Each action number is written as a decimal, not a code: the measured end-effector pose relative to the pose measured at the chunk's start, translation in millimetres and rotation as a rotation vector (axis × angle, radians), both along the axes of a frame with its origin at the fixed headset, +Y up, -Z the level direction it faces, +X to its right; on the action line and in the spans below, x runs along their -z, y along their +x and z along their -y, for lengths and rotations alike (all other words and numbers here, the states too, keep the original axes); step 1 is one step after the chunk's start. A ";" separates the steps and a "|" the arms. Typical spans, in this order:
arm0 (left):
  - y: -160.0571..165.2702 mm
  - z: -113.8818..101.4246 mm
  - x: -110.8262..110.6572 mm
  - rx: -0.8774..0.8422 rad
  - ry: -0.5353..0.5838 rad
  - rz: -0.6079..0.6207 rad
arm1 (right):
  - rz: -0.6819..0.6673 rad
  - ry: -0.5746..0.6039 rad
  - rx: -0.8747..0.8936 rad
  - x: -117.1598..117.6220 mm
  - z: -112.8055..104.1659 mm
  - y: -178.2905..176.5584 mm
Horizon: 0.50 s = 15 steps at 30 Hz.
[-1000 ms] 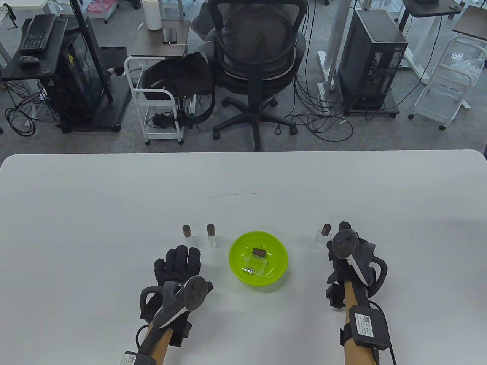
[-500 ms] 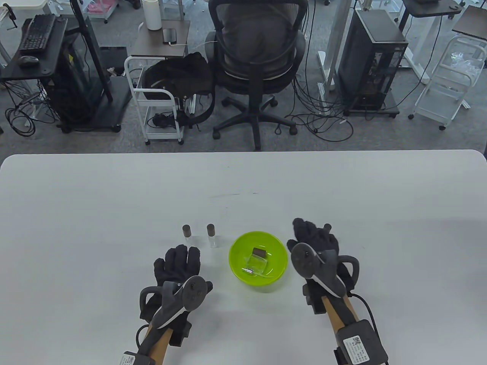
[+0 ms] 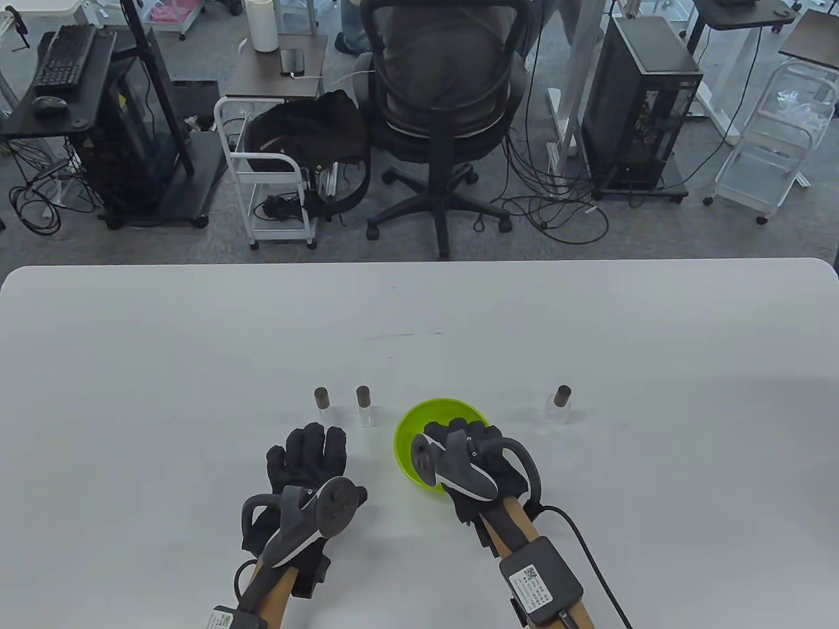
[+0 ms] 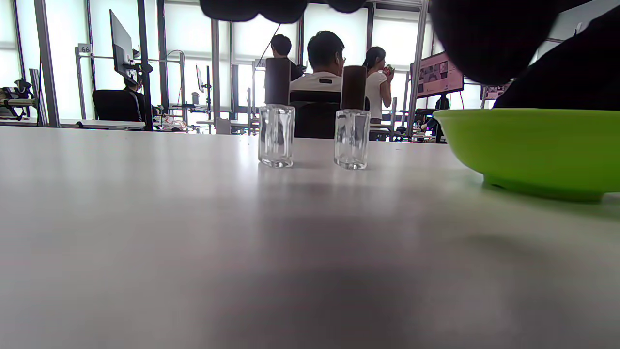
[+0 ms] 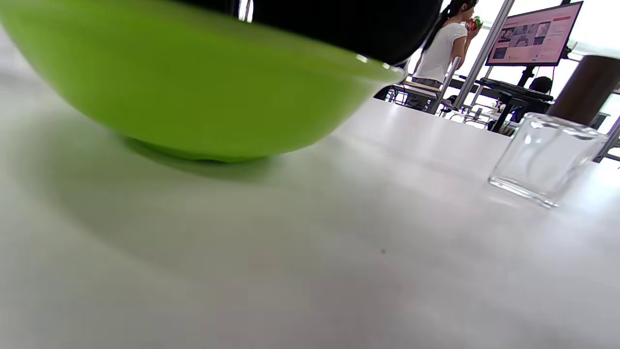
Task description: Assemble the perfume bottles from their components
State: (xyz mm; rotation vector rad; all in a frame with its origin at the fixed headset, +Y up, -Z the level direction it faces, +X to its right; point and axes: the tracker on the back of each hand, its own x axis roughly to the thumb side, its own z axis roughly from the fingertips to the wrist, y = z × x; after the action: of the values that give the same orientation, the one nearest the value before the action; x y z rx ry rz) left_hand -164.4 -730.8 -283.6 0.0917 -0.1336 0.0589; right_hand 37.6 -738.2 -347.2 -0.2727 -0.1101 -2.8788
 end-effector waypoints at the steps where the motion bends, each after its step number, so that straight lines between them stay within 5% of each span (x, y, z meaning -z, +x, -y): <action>1: 0.1 0.1 -0.1 0.001 0.000 0.000 | 0.000 -0.010 0.001 0.1 -0.4 0.0; 15: 0.7 0.7 -0.9 0.007 -0.007 -0.006 | 0.010 -0.070 -0.015 0.6 -0.7 -12.2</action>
State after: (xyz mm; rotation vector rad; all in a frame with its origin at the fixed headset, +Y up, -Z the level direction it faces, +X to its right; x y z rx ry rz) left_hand -163.7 -731.5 -282.7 0.0846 -0.1273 0.0521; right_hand 25.4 -737.6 -347.8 -0.2696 -0.2146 -2.8653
